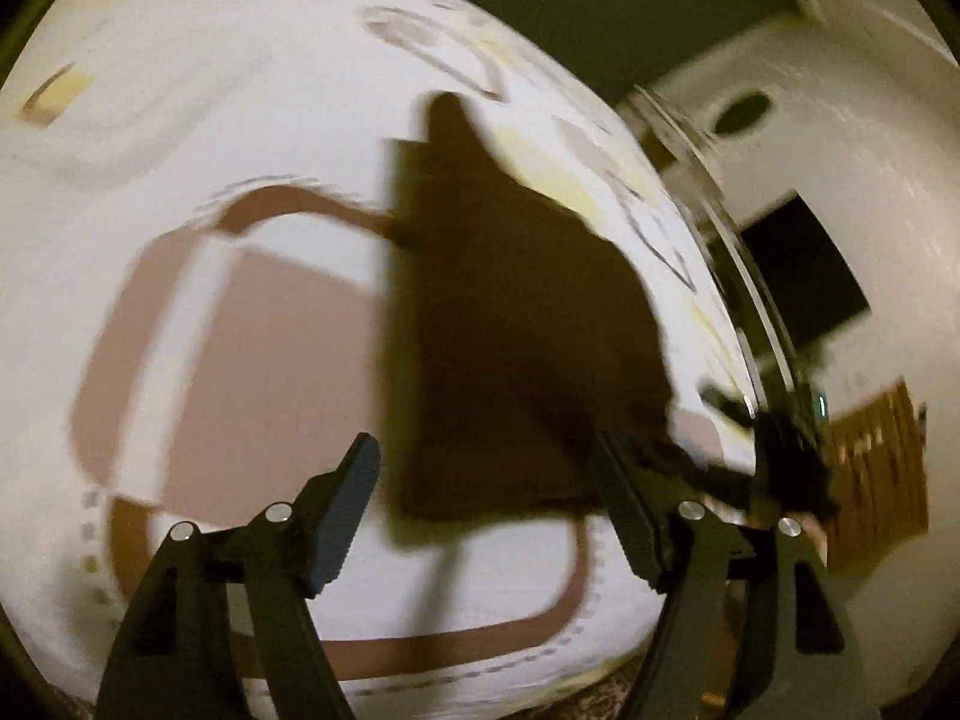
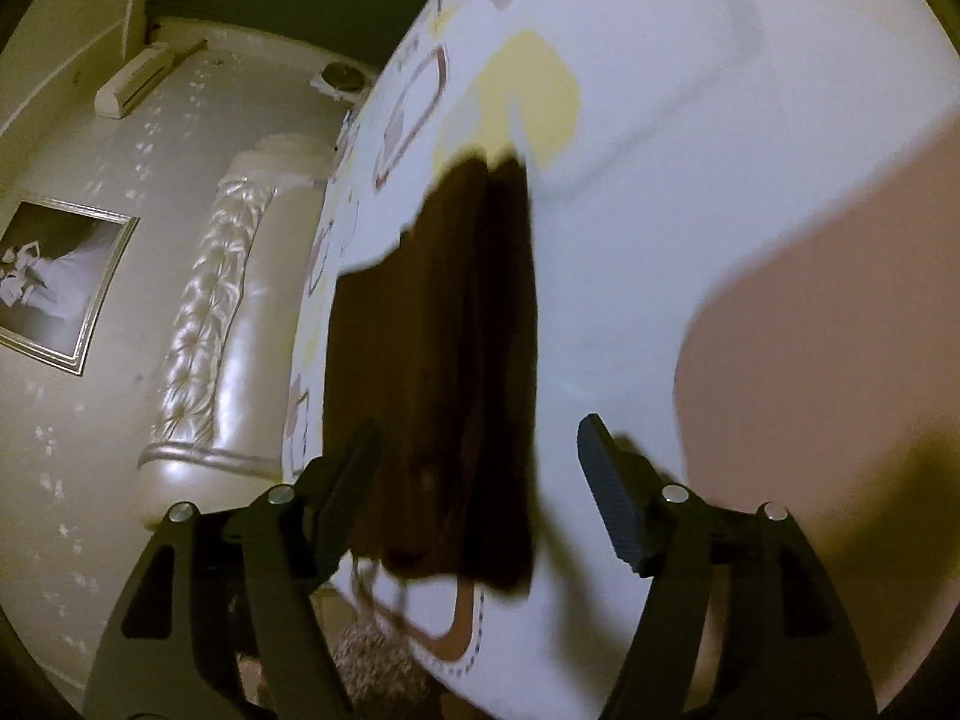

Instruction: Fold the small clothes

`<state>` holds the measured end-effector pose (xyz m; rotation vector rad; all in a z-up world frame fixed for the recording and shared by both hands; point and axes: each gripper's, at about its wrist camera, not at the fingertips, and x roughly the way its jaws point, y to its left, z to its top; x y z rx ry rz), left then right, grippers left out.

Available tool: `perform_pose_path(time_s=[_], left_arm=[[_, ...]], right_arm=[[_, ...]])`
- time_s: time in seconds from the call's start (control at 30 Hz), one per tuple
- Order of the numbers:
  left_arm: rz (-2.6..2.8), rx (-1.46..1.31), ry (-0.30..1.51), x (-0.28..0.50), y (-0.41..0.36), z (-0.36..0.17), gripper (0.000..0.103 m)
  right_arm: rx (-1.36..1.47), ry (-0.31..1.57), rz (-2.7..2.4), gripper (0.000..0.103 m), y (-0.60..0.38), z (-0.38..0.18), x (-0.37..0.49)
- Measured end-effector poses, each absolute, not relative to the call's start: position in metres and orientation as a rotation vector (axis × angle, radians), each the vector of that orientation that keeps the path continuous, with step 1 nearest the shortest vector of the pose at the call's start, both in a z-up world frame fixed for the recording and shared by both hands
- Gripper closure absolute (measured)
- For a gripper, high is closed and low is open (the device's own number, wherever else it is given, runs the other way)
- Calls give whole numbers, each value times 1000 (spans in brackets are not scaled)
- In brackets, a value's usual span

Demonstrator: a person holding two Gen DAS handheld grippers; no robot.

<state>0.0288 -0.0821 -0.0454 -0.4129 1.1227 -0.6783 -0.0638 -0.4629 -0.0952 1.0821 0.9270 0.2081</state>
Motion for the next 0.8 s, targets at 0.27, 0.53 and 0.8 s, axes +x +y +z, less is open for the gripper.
perform_pose_path(time_s=[0.27,0.53,0.8], left_arm=[[-679,-463,1174,41,-85,-65,30],[-659,-411,1163,34,-87,-64,28],[-742,-553,1207,7,-76,-62,28]], right_arm=[[1048,882,141,34,-438,-91,-82],[948,878,140,44,-416,-63,-88],[958,895,150,44,-405,-63,-85]])
